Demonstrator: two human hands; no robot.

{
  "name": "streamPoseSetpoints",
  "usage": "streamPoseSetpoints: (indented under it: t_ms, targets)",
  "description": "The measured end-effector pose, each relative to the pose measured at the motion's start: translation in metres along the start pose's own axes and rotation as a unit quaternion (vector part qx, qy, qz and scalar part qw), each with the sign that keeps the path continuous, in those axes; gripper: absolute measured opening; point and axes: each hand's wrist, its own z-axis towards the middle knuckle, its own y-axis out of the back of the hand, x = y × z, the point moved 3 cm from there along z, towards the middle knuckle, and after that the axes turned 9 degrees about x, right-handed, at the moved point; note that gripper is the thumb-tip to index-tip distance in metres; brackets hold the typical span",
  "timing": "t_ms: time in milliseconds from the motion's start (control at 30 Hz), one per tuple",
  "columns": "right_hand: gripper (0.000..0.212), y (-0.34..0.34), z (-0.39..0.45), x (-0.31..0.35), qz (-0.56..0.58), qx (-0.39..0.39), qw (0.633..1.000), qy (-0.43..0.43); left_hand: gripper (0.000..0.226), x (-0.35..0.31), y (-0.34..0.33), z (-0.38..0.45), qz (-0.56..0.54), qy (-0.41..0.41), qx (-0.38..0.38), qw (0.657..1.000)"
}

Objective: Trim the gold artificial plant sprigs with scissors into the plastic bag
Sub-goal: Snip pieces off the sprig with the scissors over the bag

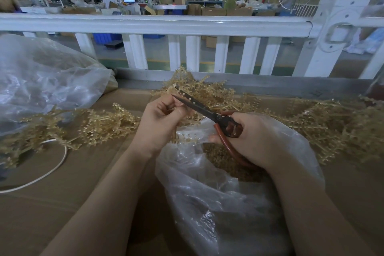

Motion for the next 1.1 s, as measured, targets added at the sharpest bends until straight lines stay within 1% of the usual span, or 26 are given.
streamPoseSetpoints:
  t_ms: [100,267,433,600,767,867,967,1033,1067,1100]
  targets:
    - [0.088,-0.001,0.001,-0.001,0.011,0.012,1.0,-0.009,0.019,0.001,0.0,0.001,0.001,-0.002,0.0,1.0]
    - [0.083,-0.001,0.0,0.001,0.013,0.012,1.0,-0.012,0.016,0.002,-0.002,0.0,0.005,0.006,0.01,1.0]
    - [0.085,-0.001,0.0,0.002,0.007,0.01,1.0,-0.014,0.016,0.004,-0.004,0.001,0.006,0.014,0.017,1.0]
    - [0.087,-0.001,0.0,0.002,0.025,0.012,0.999,-0.018,0.021,0.006,-0.004,0.001,-0.003,0.013,0.021,1.0]
    - [0.091,-0.002,0.001,0.0,0.03,0.015,0.999,-0.024,0.008,0.011,-0.002,0.001,-0.015,0.024,0.016,0.999]
    - [0.09,-0.002,0.0,0.0,0.026,0.014,0.999,-0.027,0.009,0.012,-0.003,0.001,-0.022,0.029,0.02,0.999]
    - [0.088,-0.001,-0.001,0.0,0.02,0.009,0.999,-0.027,0.017,0.013,-0.004,0.001,-0.051,0.046,-0.003,0.998]
    - [0.088,-0.001,-0.002,-0.001,0.025,0.007,0.999,-0.03,0.01,0.014,0.001,0.001,-0.099,0.068,-0.039,0.992]
    - [0.09,0.0,-0.002,-0.001,0.038,0.003,0.999,-0.033,0.011,0.016,0.002,0.001,-0.12,0.079,-0.048,0.988]
    - [0.091,0.0,-0.002,-0.001,0.058,-0.004,0.998,-0.035,0.011,0.016,0.002,0.001,-0.127,0.086,-0.041,0.987]
